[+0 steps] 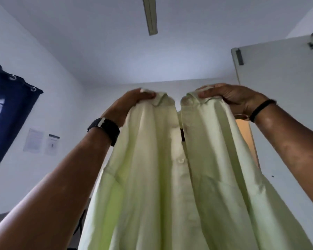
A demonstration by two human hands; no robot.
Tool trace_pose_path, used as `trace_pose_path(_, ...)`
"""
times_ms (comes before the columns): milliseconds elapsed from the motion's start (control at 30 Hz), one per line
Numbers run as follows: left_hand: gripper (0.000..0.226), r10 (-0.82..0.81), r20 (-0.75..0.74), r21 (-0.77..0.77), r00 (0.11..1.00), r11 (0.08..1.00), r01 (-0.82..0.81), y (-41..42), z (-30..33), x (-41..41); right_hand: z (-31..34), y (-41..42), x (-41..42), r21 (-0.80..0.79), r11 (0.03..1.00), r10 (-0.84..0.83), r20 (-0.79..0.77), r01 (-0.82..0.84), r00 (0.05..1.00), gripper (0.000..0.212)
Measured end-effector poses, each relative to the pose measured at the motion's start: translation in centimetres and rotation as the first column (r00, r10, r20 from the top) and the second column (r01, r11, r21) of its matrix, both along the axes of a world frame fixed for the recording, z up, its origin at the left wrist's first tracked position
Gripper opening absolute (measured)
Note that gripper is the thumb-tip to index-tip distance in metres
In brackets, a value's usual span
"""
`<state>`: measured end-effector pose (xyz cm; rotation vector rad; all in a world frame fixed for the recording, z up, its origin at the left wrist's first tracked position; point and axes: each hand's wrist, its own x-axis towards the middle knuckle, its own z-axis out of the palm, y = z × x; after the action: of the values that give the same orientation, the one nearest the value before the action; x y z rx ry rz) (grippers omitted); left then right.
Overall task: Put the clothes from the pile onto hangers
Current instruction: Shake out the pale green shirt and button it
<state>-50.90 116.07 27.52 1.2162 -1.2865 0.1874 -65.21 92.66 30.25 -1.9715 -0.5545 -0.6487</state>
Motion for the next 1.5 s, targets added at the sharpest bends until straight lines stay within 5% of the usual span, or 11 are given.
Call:
trace_pose_path(100, 0.003, 0.032, -0.038, 0.261, 0.999, 0.965, -0.021, -1.5, -4.5, 3.9, -5.2, -1.5, 5.1, -0.053, 0.999, -0.004, -0.210, -0.007, 0.978, 0.042)
trace_pose_path(200, 0.005, 0.129, -0.134, 0.538, 0.983, 0.842, -0.037, -3.5, -13.8, 9.7, -15.1, -2.7, 12.0, 0.010, 1.000, -0.015, -0.442, 0.022, 0.897, 0.023)
trace_pose_path(267, 0.012, 0.242, -0.189, 0.706, 0.951, 0.707, -0.040, -4.9, -22.6, 13.0, -24.0, -3.2, 16.2, 0.066, 0.998, 0.021, -0.620, 0.025, 0.785, 0.007)
trace_pose_path(433, 0.028, 0.409, 0.065, 0.967, 0.910, 0.198, -0.158, -7.4, -43.8, 16.5, -45.2, -2.0, 22.1, -0.009, 0.991, -0.073, -0.871, 0.131, 0.486, 0.021)
trace_pose_path(567, 0.042, 0.370, 0.079, 0.993, 0.926, 0.054, -0.106, -7.5, -52.3, 17.7, -53.9, -1.2, 23.6, -0.292, 0.939, -0.341, -0.862, 0.182, 0.375, 0.025)
trace_pose_path(733, 0.045, 0.457, 0.145, 0.974, 0.877, 0.090, -0.209, -8.2, -54.6, 22.2, -58.0, -4.1, 29.1, -0.610, 0.725, -0.689, -0.627, 0.320, 0.364, 0.019)
trace_pose_path(900, 0.036, 0.740, 0.321, 0.798, 0.591, 0.124, -0.589, -9.1, -57.4, 26.4, -60.3, -5.6, 33.8, -0.551, 0.461, -0.876, -0.406, 0.695, 0.259, 0.029)
trace_pose_path(1000, 0.047, 0.743, 0.390, 0.740, 0.543, 0.098, -0.666, -10.2, -60.9, 26.8, -63.4, -5.2, 35.4, -0.449, 0.533, -0.809, -0.518, 0.717, 0.278, 0.028)
trace_pose_path(1133, 0.036, 0.726, 0.203, 0.789, 0.657, 0.276, -0.549, -10.9, -66.0, 25.0, -68.2, -3.5, 35.5, -0.360, 0.750, -0.599, -0.727, 0.555, 0.337, 0.046)
trace_pose_path(1300, 0.020, 0.698, -0.081, 0.897, 0.711, 0.362, -0.252, -10.5, -71.8, 20.1, -72.6, -0.7, 30.8, -0.257, 0.775, -0.532, -0.759, 0.577, 0.377, 0.021)
trace_pose_path(1500, 0.012, 0.768, -0.259, 0.824, 0.586, 0.492, -0.281, -9.7, -75.6, 14.6, -75.4, 1.1, 24.7, -0.281, 0.816, -0.507, -0.769, 0.506, 0.389, 0.019)
